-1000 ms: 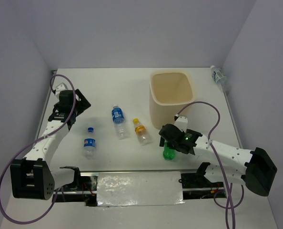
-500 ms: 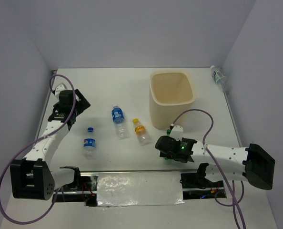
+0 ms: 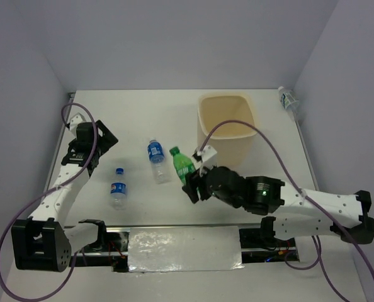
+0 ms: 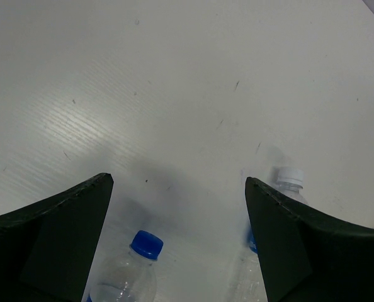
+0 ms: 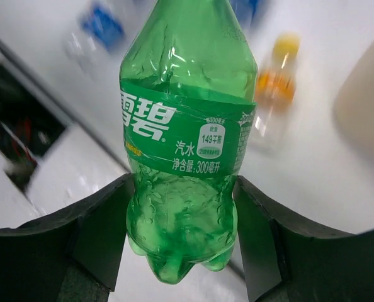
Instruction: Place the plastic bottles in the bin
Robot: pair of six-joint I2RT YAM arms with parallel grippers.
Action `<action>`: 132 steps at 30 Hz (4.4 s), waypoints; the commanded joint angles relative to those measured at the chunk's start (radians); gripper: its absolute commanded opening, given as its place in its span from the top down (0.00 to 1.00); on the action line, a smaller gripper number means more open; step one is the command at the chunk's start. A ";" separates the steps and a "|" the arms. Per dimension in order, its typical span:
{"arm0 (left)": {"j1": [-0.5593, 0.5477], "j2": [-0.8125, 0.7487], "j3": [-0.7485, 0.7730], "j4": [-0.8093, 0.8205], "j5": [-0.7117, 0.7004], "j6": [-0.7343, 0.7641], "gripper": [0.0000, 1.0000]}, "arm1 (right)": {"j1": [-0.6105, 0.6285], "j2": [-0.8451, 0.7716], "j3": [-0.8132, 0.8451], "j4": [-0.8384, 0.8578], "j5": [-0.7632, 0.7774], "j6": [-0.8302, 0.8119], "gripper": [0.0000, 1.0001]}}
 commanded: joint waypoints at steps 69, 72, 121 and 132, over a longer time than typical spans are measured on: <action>0.006 -0.114 -0.011 -0.118 -0.127 0.008 0.01 | -0.304 0.781 0.294 -0.026 -0.053 -0.217 0.01; 0.006 -0.105 -0.011 -0.112 -0.115 0.008 0.01 | -0.308 0.788 0.243 0.015 -0.086 -0.202 0.02; -0.080 -0.179 -0.390 -0.040 0.155 -0.013 0.01 | -0.794 0.173 0.357 0.134 -0.198 -0.151 0.00; -0.085 -0.124 -0.376 -0.030 0.138 -0.013 0.25 | -0.999 -0.061 0.228 0.097 -0.185 -0.025 0.00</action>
